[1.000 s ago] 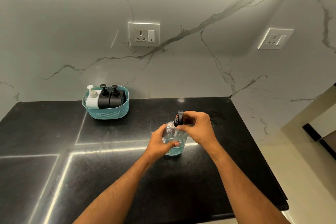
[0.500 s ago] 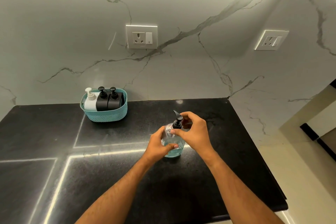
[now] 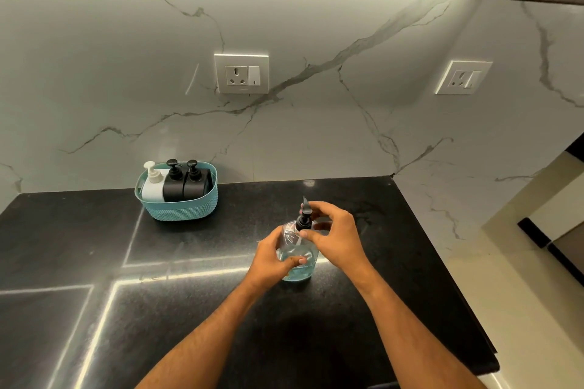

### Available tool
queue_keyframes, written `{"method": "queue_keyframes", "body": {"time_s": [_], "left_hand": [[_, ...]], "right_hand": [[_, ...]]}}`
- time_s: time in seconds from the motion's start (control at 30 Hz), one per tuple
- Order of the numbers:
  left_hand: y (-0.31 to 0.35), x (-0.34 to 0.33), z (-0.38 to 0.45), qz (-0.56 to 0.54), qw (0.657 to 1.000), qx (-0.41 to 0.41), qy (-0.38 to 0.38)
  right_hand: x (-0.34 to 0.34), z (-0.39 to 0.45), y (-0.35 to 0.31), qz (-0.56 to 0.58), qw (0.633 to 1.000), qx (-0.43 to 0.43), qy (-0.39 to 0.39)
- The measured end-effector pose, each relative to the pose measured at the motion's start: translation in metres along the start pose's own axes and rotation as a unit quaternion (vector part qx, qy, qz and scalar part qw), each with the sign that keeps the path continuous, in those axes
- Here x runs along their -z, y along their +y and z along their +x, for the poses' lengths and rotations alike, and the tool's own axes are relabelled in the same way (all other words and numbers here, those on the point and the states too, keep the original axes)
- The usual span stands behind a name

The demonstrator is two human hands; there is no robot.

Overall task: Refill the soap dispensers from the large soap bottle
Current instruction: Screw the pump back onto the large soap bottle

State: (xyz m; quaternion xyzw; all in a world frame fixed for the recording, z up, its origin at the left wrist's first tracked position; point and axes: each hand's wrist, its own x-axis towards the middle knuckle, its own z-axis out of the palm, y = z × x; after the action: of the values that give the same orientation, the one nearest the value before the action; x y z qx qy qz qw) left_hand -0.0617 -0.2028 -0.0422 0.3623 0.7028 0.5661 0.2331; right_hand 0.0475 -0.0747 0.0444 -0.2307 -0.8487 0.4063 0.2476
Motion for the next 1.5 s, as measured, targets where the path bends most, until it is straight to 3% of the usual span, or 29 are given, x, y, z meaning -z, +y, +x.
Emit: {"method": "queue_keyframes", "body": {"time_s": [0.37,0.6,1.13,1.37,1.5], "left_hand": [[-0.005,-0.001,0.002,0.008,1.0,0.002,0.005],[-0.008,-0.001,0.002,0.012,1.0,0.011,0.006],[-0.005,-0.001,0.003,0.014,1.0,0.014,-0.001],[-0.008,-0.001,0.003,0.018,1.0,0.009,0.004],[-0.006,-0.001,0.003,0.016,1.0,0.005,0.006]], "right_hand": [[0.001,0.005,0.0,0.007,1.0,-0.01,-0.017],[-0.007,0.004,-0.001,0.005,0.998,-0.051,0.024],[-0.002,0.004,0.002,-0.005,1.0,-0.022,-0.019],[-0.009,0.006,-0.003,-0.011,0.999,-0.047,0.021],[-0.003,0.004,0.0,0.008,0.999,-0.028,-0.015]]}}
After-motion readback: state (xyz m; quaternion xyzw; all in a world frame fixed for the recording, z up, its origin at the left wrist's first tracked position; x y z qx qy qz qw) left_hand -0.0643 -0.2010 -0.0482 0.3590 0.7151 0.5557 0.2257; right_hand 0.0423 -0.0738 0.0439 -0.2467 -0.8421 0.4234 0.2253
